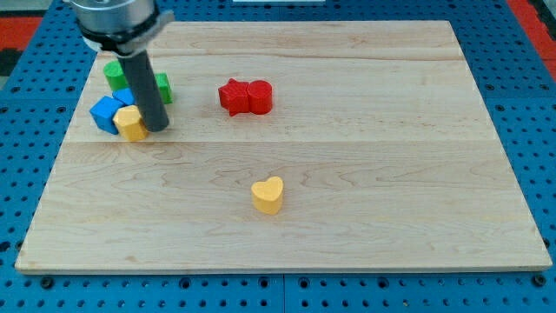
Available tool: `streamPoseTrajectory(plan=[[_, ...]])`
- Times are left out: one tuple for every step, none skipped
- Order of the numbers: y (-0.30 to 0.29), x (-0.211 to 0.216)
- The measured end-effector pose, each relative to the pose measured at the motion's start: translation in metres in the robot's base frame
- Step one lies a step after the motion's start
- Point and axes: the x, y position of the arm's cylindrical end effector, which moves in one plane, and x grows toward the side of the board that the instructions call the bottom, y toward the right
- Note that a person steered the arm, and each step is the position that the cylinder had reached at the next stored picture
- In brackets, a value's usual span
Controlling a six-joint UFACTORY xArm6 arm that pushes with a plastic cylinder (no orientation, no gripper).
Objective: Place the yellow heart towards the bottom of the green star
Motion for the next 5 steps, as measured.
streamPoseTrajectory(plan=[[-0.025, -0.024], [-0.008, -0.016], [-0.02, 0.0], [0.044, 0.032], [0.149, 0.069]])
